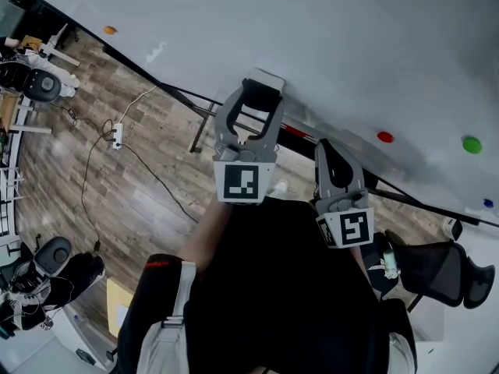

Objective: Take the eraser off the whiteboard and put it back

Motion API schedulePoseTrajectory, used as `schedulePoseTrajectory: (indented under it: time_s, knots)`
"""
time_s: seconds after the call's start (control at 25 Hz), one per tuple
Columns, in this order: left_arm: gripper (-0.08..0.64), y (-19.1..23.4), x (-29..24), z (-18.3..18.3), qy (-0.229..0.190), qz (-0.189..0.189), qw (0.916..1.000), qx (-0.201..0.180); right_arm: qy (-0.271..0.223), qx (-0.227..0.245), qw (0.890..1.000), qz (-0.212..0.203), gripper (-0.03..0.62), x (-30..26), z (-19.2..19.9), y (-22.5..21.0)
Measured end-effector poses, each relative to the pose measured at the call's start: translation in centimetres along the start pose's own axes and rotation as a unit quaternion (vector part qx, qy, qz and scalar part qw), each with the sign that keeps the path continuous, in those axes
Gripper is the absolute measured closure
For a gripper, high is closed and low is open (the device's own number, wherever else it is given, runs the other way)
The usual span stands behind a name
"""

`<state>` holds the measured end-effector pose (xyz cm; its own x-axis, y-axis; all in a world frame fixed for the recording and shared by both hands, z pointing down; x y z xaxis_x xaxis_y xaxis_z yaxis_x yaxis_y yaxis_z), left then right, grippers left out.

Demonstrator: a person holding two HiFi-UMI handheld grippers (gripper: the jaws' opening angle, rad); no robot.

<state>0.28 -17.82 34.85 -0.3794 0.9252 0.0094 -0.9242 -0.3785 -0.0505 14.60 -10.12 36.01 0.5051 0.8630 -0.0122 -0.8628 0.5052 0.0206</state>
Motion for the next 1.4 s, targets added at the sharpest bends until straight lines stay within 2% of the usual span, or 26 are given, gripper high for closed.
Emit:
schedulePoseTrajectory:
  time_s: [0.2,0.72,0.84,1.0,1.4]
  knots:
    - [0.323,0.2,-0.1,0.0,0.0,-0.001,0.9998,0.018,0.003,-0.003,1.0,0.005,0.591,0.0,0.0,-0.3]
    - [0.333,0.2,-0.4,0.2,0.013,-0.005,0.9997,0.022,0.005,-0.006,1.0,0.009,0.591,0.2,0.2,-0.6]
    - [0.333,0.1,-0.2,-0.2,0.005,-0.004,0.9997,0.022,0.003,-0.006,1.0,0.011,0.591,0.6,0.2,-0.6]
    - [0.333,-0.3,0.4,-1.4,-0.007,0.003,0.9999,-0.007,0.004,-0.007,1.0,0.01,0.591,0.8,0.0,-0.2]
    - [0.332,-0.6,2.3,-2.2,-0.021,-0.008,0.9997,0.006,-0.004,-0.008,1.0,-0.005,0.591,1.4,0.3,0.0]
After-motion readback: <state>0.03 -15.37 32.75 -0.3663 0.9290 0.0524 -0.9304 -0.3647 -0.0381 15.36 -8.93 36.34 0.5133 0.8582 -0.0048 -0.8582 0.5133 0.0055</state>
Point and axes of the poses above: the fingertips, and each gripper's own axes: x backward along the fingers, y to its left, z out of its underside, the point moved 4 cm from there along x, backward along the fingers, and after that the axes turned 3 degrees about x, right-handed, at the moved point
